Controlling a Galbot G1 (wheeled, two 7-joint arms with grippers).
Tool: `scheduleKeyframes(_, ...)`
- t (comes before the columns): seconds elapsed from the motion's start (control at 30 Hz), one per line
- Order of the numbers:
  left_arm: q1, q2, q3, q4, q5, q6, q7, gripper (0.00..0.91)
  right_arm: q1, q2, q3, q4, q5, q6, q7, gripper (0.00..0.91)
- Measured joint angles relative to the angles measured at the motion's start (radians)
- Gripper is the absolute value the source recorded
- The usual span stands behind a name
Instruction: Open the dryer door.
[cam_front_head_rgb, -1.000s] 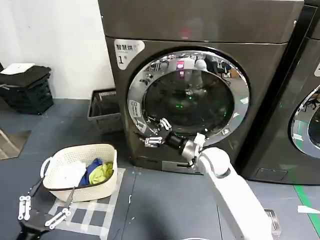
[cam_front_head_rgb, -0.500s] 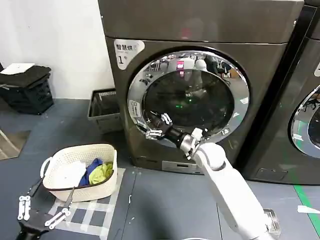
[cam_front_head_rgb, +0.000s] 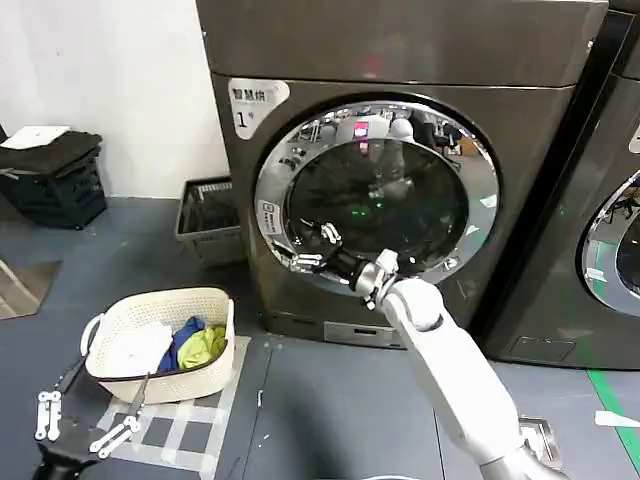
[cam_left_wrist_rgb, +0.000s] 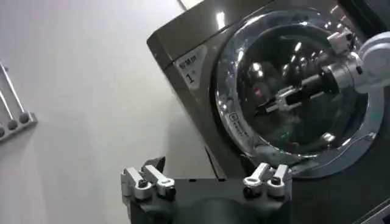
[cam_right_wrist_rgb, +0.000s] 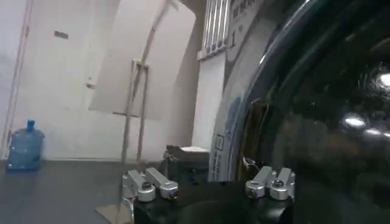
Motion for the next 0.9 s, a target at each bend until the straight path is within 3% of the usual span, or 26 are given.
scheduleKeyframes(0.9, 0.007, 0.0, 0.004, -0.009, 0.004, 0.003, 0.002, 0.907, 0.069, 0.068, -0.013, -0.125, -0.035, 0.006, 0.023, 0.907)
